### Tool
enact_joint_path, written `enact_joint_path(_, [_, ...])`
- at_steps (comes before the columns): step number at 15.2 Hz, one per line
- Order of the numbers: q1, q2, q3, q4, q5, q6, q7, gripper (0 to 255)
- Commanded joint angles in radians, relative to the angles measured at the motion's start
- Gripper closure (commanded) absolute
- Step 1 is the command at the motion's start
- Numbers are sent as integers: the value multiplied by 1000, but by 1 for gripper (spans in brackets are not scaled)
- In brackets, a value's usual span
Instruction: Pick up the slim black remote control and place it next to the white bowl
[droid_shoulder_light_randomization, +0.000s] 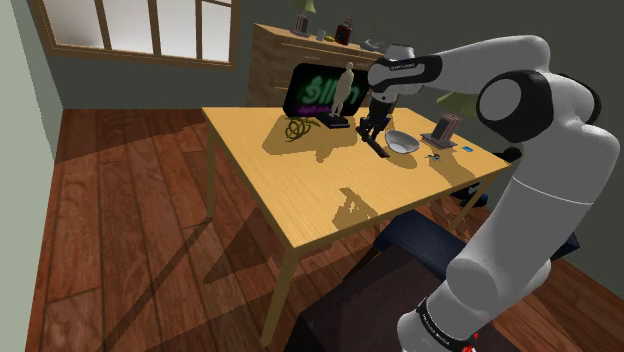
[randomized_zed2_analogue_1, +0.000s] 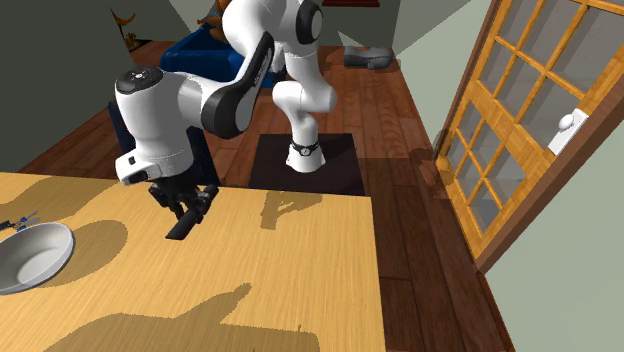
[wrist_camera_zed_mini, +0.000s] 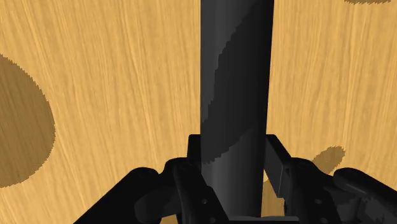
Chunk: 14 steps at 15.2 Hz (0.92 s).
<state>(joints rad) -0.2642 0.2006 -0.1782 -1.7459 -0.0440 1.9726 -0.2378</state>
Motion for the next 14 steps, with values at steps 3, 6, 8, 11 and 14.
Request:
enact_joint_path(3, [-58,68,-30,88,24,-15,-95,255])
enact_joint_path(6, [-105,127,-47,169,45,-35,-162,255])
enact_joint_path(8, [-138,171,-56,232,60,-53,-205,255])
enact_joint_path(11, [-190,247,-67,343,84,-87,-266,255])
enact_joint_path(14, [-248,336,-73,479,110,-133,-322,255])
